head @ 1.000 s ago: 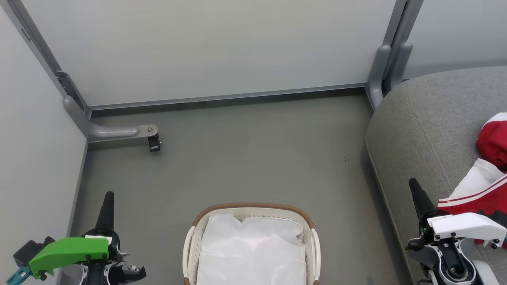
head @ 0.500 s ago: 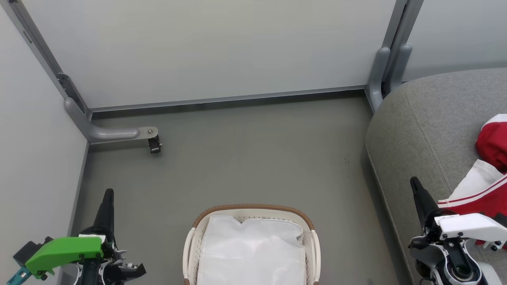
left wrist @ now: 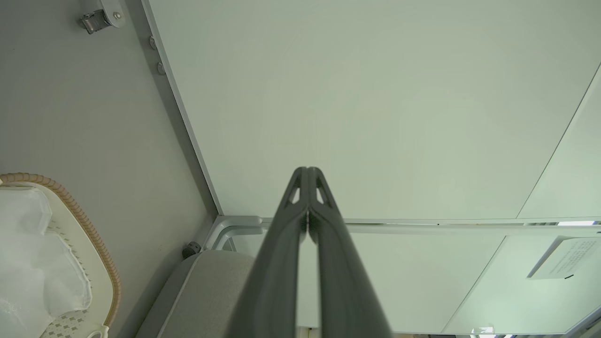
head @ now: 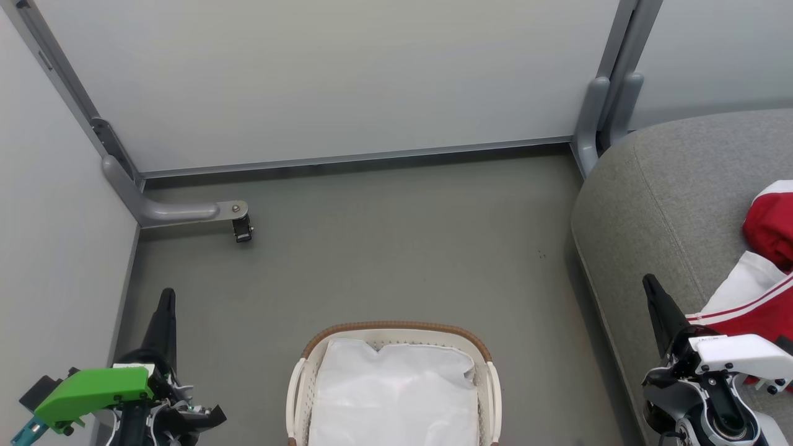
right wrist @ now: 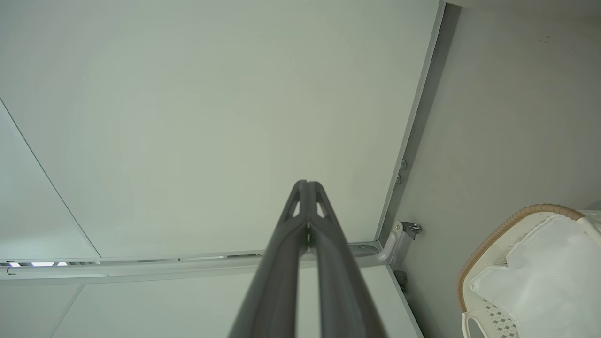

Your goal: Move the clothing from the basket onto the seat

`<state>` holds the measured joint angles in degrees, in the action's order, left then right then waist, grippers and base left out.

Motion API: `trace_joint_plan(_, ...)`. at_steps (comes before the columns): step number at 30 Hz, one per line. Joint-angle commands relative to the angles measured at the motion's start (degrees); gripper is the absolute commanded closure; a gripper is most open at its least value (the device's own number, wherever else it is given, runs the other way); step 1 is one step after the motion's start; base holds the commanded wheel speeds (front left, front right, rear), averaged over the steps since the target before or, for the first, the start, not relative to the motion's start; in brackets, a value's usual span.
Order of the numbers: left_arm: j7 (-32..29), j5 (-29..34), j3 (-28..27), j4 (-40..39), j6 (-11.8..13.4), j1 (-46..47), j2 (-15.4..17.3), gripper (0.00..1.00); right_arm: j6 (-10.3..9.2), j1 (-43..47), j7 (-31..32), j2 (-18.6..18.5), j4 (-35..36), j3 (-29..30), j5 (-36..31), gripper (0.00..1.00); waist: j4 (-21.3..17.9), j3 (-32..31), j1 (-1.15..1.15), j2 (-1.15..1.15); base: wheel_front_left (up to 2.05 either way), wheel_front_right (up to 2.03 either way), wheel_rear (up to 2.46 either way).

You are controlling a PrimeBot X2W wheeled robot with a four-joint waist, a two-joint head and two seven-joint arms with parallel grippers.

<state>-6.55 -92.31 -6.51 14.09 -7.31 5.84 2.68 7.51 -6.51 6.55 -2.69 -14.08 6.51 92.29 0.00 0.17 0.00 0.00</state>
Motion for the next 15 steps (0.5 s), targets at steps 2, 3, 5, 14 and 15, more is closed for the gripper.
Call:
trace_joint_plan(2,-0.2,-0.17,-0.16,-0.14,-0.33,0.67,0.37,1.0,-0.04,0.62,0.19,-0.36,0.24,0.13,0.23,1.0,0.0,0.0,0.0,0.0,0.0,0.0,0.0)
trace_joint_plan(3,-0.2,-0.17,-0.16,-0.14,-0.33,0.67,0.37,1.0,-0.04,0.62,0.19,-0.36,0.24,0.13,0.23,1.0,0.0,0.0,0.0,0.0,0.0,0.0,0.0)
trace_joint_plan(5,-0.2,-0.17,-0.15,-0.14,-0.33,0.67,0.37,1.0,-0.04,0.62,0.19,-0.36,0.24,0.13,0.23,1.0,0.0,0.0,0.0,0.0,0.0,0.0,0.0)
trace_joint_plan(14,-0.2,-0.18,-0.15,-0.14,-0.33,0.67,0.37,1.0,-0.03,0.62,0.18,-0.36,0.23,0.13,0.23,1.0,0.0,0.0,0.0,0.0,0.0,0.0,0.0)
trace_joint_plan(15,-0.2,-0.18,-0.15,-0.14,-0.33,0.67,0.37,1.0,-0.03,0.62,0.18,-0.36,0.23,0.13,0.23,1.0,0.0,0.0,0.0,0.0,0.0,0.0,0.0)
